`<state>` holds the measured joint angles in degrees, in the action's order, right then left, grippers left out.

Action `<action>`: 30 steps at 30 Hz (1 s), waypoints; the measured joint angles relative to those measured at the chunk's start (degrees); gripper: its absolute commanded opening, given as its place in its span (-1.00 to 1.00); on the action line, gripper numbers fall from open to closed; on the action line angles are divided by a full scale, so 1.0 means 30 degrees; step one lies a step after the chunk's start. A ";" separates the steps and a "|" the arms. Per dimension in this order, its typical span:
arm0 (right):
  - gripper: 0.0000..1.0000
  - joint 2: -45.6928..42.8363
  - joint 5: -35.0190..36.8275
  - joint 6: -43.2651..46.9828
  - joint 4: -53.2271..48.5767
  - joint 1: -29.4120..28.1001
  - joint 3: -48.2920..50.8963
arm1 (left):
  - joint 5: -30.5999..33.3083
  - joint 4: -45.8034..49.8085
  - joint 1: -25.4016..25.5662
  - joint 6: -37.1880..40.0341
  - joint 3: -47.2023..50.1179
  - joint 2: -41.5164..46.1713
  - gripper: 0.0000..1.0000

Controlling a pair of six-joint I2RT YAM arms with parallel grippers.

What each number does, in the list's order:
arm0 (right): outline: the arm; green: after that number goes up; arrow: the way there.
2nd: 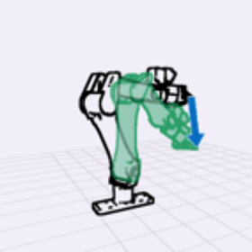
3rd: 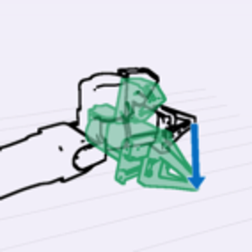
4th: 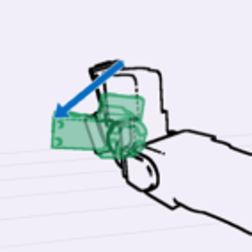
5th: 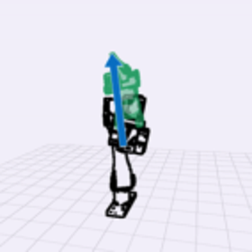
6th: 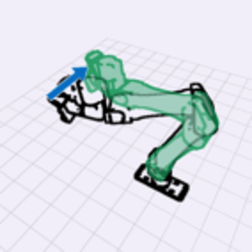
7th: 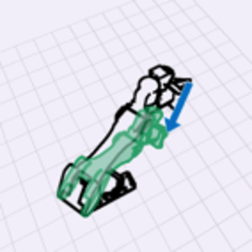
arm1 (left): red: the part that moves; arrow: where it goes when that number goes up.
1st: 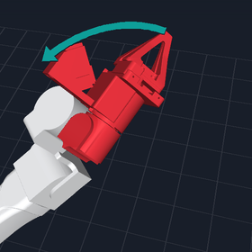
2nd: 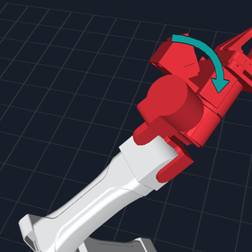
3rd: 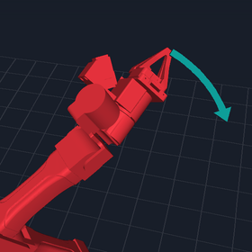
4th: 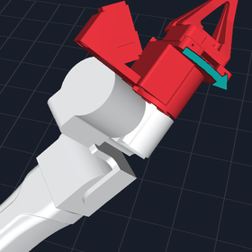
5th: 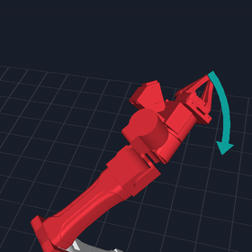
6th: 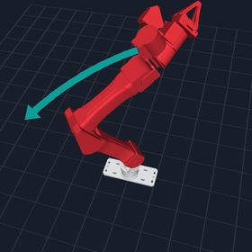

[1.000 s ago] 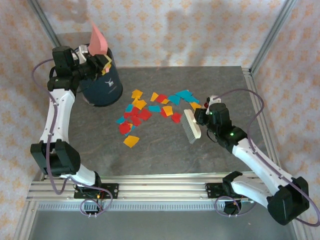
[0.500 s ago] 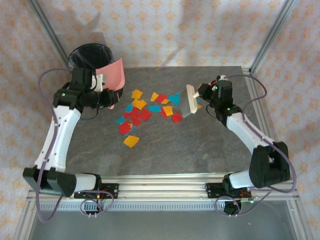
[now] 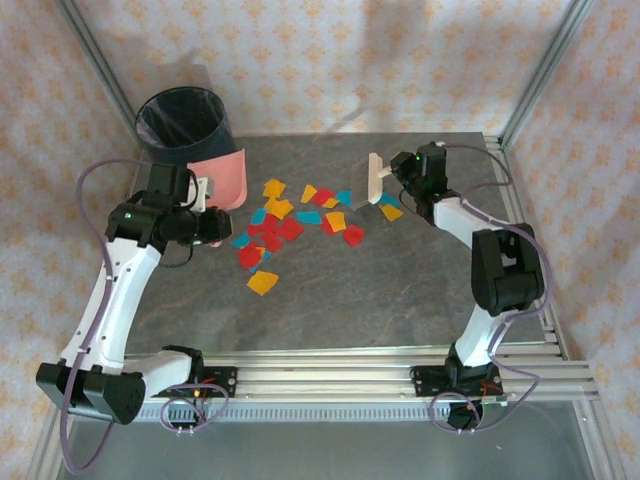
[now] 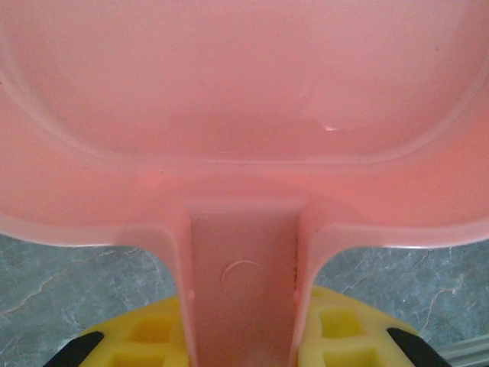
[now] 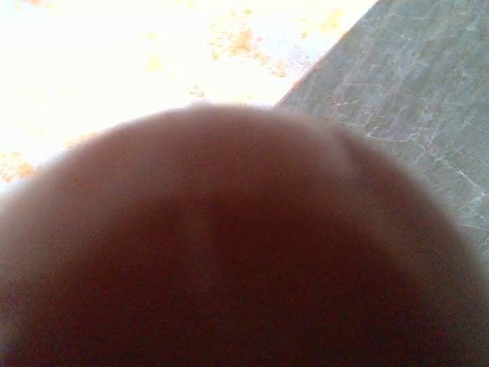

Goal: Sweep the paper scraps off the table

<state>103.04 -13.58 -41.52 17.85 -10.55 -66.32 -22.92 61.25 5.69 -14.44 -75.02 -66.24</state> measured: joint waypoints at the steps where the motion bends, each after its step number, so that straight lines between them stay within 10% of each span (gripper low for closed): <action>1: -1.00 0.0372 0.0168 -0.0262 0.0313 0.0000 -0.0036 | 0.0015 0.0015 0.0124 -0.0007 0.0124 0.0015 -1.00; 14: -1.00 0.1690 0.2688 -0.1676 0.0765 -0.0051 0.0991 | 0.0226 0.0029 0.0736 -0.0007 0.0226 0.0000 -1.00; 30: -1.00 -0.4211 0.6105 -0.1727 -0.2601 -0.1362 0.6149 | 0.0306 0.0022 0.1996 0.0000 0.0248 -0.0736 -1.00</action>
<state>90.41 4.73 -46.70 10.04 -14.63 -47.88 -22.00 61.32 11.68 -14.44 -74.28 -68.45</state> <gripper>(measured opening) 0.220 0.248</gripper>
